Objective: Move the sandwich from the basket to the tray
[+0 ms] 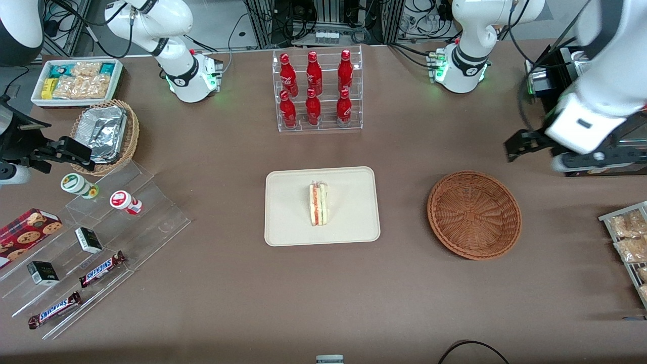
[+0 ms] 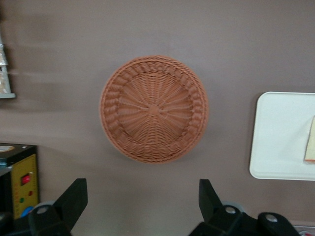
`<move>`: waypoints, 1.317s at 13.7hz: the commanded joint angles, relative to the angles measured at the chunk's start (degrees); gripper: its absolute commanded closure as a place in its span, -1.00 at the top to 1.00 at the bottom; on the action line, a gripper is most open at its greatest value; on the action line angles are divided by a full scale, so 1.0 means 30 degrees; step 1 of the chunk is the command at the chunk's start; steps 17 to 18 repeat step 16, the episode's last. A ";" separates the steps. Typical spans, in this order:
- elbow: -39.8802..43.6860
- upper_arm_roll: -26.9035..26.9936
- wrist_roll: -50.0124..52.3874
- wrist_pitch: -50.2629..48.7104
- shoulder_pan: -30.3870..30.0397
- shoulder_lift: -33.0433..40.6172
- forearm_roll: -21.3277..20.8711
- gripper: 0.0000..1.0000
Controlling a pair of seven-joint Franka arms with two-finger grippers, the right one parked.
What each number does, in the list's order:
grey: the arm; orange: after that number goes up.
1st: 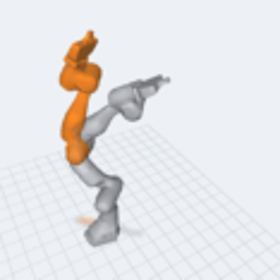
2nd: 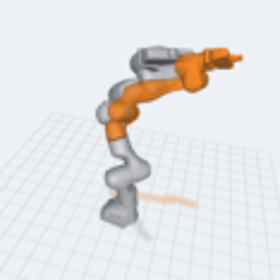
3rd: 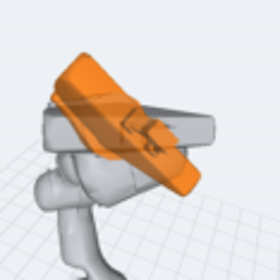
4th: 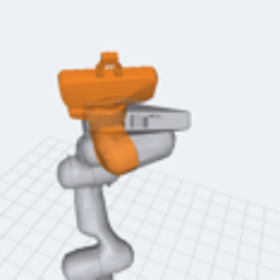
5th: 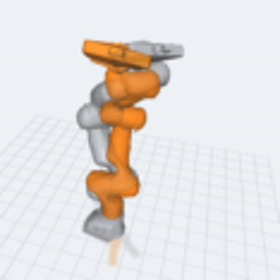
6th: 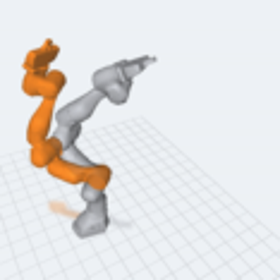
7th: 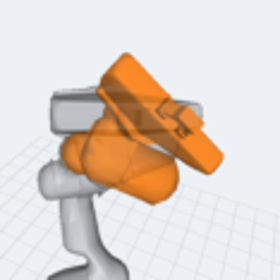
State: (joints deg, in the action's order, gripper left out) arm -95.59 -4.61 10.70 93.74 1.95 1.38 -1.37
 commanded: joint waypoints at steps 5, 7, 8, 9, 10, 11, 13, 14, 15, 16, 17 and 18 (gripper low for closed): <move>0.2092 -0.0308 -0.0697 -0.0513 -0.0591 -0.0838 0.0221 1.00; 0.2447 -0.0278 -0.0697 -0.0542 -0.0620 -0.0957 0.0163 1.00; 0.2478 -0.0278 -0.0726 -0.0601 -0.0620 -0.0928 0.0104 1.00; 0.2507 -0.0249 -0.0900 -0.0746 -0.0591 -0.0928 0.0104 1.00; 0.2594 -0.0249 -0.1656 -0.1125 -0.0591 -0.0899 0.0075 1.00; 0.2653 -0.0220 -0.2766 -0.1535 -0.0620 -0.0869 0.0045 1.00; 0.2829 -0.0220 -0.2955 -0.1802 -0.0504 -0.0957 0.0045 1.00; 0.2858 -0.0220 -0.2663 -0.1802 -0.0503 -0.0957 0.0045 1.00; 0.2859 -0.0220 -0.2399 -0.1802 -0.0503 -0.0928 0.0016 1.00; 0.2859 -0.0220 -0.2309 -0.1802 -0.0474 -0.0928 0.0016 1.00; 0.2859 -0.0220 -0.2309 -0.1802 -0.0474 -0.0928 0.0016 1.00; 0.2859 -0.0220 -0.2309 -0.1802 -0.0474 -0.0928 0.0016 1.00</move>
